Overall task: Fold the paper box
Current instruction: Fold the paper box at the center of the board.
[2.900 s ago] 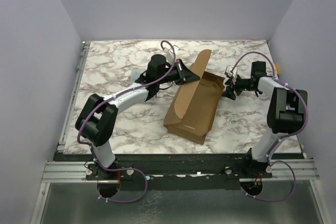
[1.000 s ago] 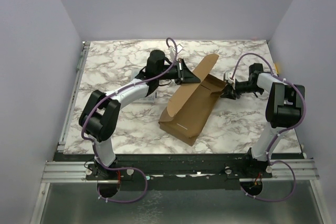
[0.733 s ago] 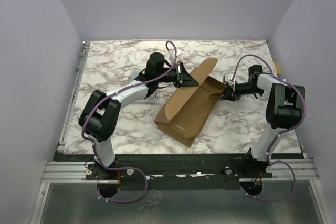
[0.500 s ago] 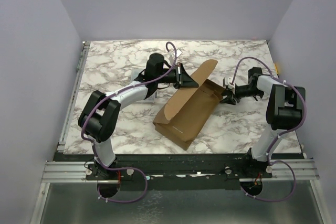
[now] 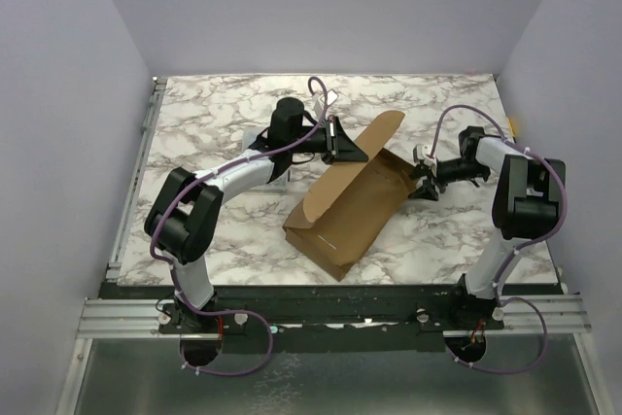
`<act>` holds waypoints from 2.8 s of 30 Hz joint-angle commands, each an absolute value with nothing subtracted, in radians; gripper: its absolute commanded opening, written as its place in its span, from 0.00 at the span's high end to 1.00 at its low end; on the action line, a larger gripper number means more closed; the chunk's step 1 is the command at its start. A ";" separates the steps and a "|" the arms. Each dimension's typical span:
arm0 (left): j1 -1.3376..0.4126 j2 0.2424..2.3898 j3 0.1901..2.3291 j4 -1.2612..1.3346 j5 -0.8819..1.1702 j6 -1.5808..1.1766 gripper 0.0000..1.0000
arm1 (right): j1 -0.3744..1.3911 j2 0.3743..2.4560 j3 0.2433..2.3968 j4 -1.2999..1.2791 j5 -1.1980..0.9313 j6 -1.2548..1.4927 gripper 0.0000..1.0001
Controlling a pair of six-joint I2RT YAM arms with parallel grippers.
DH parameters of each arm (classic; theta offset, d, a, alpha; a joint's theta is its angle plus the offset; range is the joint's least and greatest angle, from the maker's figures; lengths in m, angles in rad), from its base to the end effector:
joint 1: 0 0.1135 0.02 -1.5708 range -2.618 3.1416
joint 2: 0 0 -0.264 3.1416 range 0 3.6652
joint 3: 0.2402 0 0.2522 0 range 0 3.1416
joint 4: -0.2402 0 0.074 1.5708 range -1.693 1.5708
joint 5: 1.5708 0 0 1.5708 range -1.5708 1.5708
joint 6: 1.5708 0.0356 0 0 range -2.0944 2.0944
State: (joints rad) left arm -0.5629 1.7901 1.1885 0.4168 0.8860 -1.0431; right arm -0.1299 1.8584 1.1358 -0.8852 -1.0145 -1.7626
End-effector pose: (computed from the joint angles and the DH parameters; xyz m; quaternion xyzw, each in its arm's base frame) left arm 0.3305 -0.2412 0.2643 0.1007 0.7402 -0.6443 0.1636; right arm 0.3161 -0.0108 0.1569 -0.6306 0.6051 0.2971 0.3846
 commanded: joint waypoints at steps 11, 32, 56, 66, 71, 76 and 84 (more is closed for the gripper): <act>-0.566 1.789 1.226 0.420 0.916 -1.036 1.00 | -0.124 1.912 1.223 -0.924 -1.006 -1.525 0.42; -0.569 1.777 1.225 0.419 0.933 -1.033 1.00 | -0.082 1.848 1.162 -0.981 -1.018 -1.619 0.52; -0.634 1.679 1.144 0.420 0.985 -1.026 1.00 | -0.082 1.742 1.023 -0.674 -0.945 -1.339 0.46; -0.633 1.687 1.121 0.429 0.964 -1.077 1.00 | -0.081 1.729 0.980 -0.537 -0.885 -1.189 0.43; -0.638 1.725 1.133 0.432 0.977 -1.135 1.00 | -0.083 1.729 0.976 -0.502 -0.856 -1.143 0.42; -0.632 1.732 1.123 0.433 0.965 -1.144 1.00 | -0.082 1.705 0.972 -0.555 -0.891 -1.169 0.38; -0.591 1.732 1.098 0.422 0.941 -1.124 1.00 | -0.084 1.674 0.967 -0.603 -0.886 -1.189 0.39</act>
